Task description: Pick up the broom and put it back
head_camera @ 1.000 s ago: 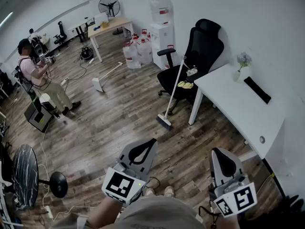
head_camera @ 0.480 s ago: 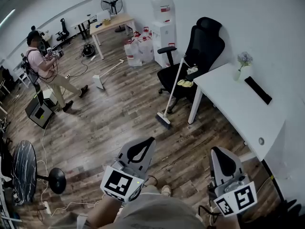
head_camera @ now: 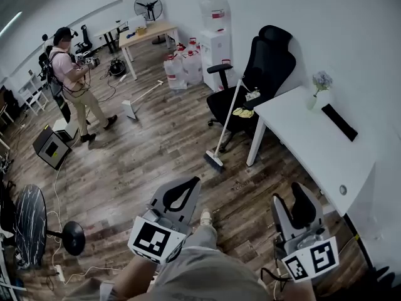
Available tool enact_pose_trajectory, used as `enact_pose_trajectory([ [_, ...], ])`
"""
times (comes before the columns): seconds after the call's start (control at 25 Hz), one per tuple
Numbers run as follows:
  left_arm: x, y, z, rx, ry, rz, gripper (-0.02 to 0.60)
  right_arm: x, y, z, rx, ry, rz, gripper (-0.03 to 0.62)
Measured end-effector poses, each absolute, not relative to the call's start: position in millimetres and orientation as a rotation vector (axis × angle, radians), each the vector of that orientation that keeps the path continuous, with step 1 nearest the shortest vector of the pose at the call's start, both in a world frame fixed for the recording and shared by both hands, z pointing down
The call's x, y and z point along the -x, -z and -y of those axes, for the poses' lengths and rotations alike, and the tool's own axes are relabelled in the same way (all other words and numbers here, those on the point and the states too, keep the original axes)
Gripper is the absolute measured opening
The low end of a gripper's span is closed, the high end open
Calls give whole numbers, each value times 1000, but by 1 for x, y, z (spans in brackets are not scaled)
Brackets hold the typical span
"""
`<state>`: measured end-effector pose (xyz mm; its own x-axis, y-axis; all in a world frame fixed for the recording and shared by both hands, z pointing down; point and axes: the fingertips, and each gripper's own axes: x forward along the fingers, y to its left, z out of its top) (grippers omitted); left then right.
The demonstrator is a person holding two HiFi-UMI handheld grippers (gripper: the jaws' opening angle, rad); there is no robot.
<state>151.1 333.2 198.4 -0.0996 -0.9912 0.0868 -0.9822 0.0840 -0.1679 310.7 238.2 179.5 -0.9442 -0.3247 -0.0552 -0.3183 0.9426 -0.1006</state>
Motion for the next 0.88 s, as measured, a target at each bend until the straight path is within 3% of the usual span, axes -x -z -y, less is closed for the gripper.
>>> enact_pose_trajectory([
  [0.48,-108,-212,-292,2064,207,-2282,15,-256,-216,-204,472,135,-3092,221],
  [0.88,-19,-219,-251,2045,210,-2306,15,-152,-229,-160,392,156,-3117,219],
])
